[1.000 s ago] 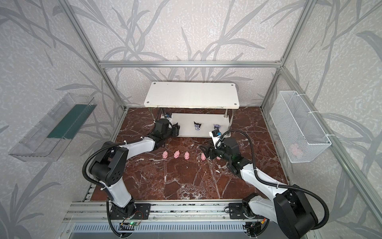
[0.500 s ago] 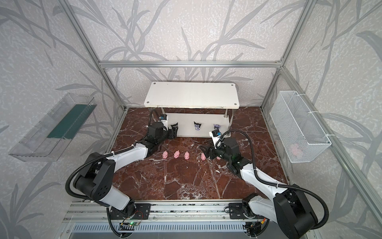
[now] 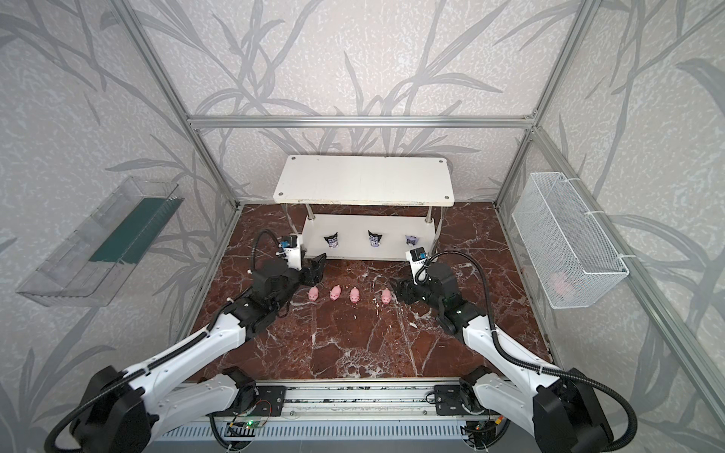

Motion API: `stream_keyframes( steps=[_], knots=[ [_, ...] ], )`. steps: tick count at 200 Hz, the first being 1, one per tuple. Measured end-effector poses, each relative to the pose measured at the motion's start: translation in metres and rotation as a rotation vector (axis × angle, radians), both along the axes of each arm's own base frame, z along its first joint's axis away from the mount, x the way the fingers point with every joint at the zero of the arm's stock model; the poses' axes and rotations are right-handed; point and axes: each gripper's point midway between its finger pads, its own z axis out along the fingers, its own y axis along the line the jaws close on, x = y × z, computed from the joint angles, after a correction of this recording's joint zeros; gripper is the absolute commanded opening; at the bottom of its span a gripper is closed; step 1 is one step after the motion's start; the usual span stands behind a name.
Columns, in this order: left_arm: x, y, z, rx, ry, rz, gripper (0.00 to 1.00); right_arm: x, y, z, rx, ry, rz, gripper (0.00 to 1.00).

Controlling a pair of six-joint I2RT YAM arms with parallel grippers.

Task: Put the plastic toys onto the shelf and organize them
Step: 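Withdraw the left gripper while the right gripper moves over a pink pig, then lower the right gripper and close it on the pink pig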

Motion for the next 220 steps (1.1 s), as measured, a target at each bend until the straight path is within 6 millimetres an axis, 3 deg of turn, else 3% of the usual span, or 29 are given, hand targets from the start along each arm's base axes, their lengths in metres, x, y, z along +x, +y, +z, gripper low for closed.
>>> stream_keyframes(
  steps=[31,62,111,160,188,220],
  knots=[
    [-0.021,0.032,0.019,-0.03,-0.062,0.1,0.73,-0.004,-0.023,0.003,-0.04,0.055,-0.12,0.7],
    [-0.029,0.049,0.012,-0.049,-0.07,0.166,0.74,-0.01,-0.038,-0.026,-0.085,0.184,-0.207,0.65],
    [-0.027,0.049,-0.019,-0.034,-0.01,0.184,0.74,-0.014,-0.044,-0.078,-0.14,0.374,-0.279,0.63],
    [-0.025,0.047,-0.018,-0.061,-0.023,0.183,0.74,-0.017,-0.047,-0.12,-0.192,0.503,-0.315,0.61],
    [-0.025,0.047,-0.018,-0.067,-0.027,0.181,0.74,-0.017,-0.047,-0.134,-0.205,0.543,-0.33,0.6],
    [-0.025,0.046,-0.021,-0.073,-0.022,0.177,0.74,-0.012,-0.049,-0.138,-0.216,0.534,-0.353,0.59]
  ],
)
